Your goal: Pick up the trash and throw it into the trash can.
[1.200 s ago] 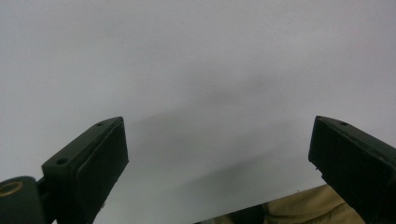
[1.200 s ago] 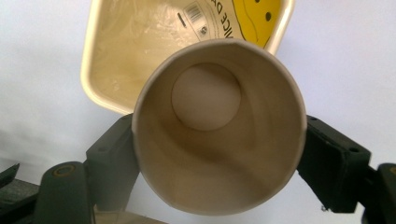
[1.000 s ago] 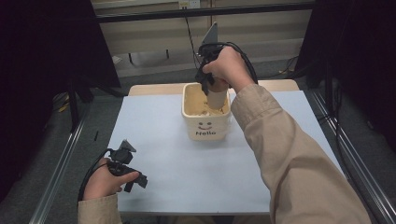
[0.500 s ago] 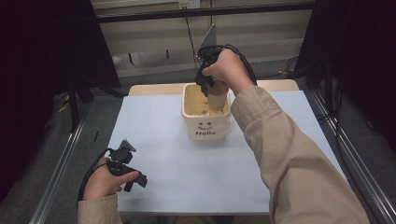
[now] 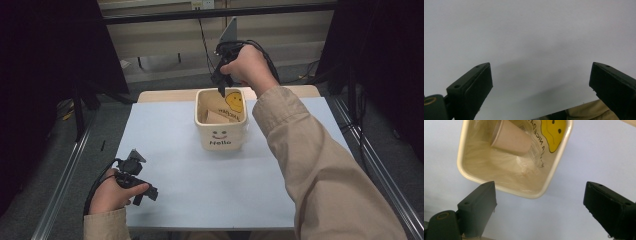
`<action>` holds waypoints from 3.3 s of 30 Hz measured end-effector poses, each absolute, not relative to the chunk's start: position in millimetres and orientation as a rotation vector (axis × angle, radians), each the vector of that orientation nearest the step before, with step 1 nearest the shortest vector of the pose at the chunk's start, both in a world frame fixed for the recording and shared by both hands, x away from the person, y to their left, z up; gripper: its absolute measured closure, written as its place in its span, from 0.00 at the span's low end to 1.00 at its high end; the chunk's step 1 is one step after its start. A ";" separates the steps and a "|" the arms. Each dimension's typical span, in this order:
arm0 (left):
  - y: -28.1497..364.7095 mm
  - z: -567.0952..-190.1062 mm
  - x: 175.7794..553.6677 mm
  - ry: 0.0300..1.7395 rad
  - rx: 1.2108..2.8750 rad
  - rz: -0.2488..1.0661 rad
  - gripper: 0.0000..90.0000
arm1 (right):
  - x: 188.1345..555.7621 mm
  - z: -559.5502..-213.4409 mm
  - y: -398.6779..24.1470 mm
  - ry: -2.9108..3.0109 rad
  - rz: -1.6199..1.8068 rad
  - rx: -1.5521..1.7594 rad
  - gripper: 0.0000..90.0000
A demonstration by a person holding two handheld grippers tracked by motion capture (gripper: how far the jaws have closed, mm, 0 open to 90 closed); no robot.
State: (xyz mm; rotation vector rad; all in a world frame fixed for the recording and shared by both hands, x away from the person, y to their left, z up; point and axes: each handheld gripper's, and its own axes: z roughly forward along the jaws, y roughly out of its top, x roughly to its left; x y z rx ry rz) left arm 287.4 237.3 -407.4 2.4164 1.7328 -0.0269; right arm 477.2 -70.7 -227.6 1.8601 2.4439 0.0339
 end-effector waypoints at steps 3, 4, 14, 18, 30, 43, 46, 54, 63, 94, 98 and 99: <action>238.0 -407.0 287.7 1.726 2.428 -0.032 0.05 | 475.9 -215.2 -74.8 2.428 0.052 1.867 0.13; 238.1 -406.8 287.9 1.726 2.430 -0.037 0.05 | 475.2 -210.0 -76.7 2.426 0.071 1.868 0.13; 238.8 -406.5 288.3 1.714 2.446 -0.013 0.05 | 470.7 -174.7 -84.7 2.397 0.107 1.882 0.13; 240.4 -406.4 287.2 1.715 2.446 -0.020 0.05 | 470.1 -170.3 -88.9 2.394 0.113 1.883 0.12; 242.2 -407.2 285.2 1.724 2.431 -0.016 0.05 | 460.4 -174.3 -101.5 2.411 0.106 1.871 0.10; 242.5 -404.1 282.6 1.710 2.435 -0.012 0.05 | 427.8 -198.1 -166.9 2.375 0.151 1.915 0.07; 242.7 -403.6 282.8 1.712 2.440 -0.014 0.05 | 420.8 -207.2 -180.2 2.375 0.158 1.919 0.07; 240.7 -403.8 281.2 1.727 2.419 -0.032 0.05 | 402.3 -235.7 -213.0 2.361 0.111 1.937 0.07; 240.6 -404.0 281.2 1.722 2.433 -0.010 0.05 | 375.9 -276.2 -247.6 2.326 0.099 1.965 0.07; 240.3 -406.4 280.2 1.744 2.405 -0.006 0.05 | 292.7 -396.5 -287.9 2.374 0.067 2.009 0.08; 240.3 -405.7 281.1 1.721 2.440 -0.008 0.05 | 283.5 -408.7 -294.8 2.367 0.053 2.031 0.08; 239.0 -405.8 280.9 1.727 2.430 -0.009 0.05 | 278.0 -415.6 -298.0 2.364 0.066 2.043 0.08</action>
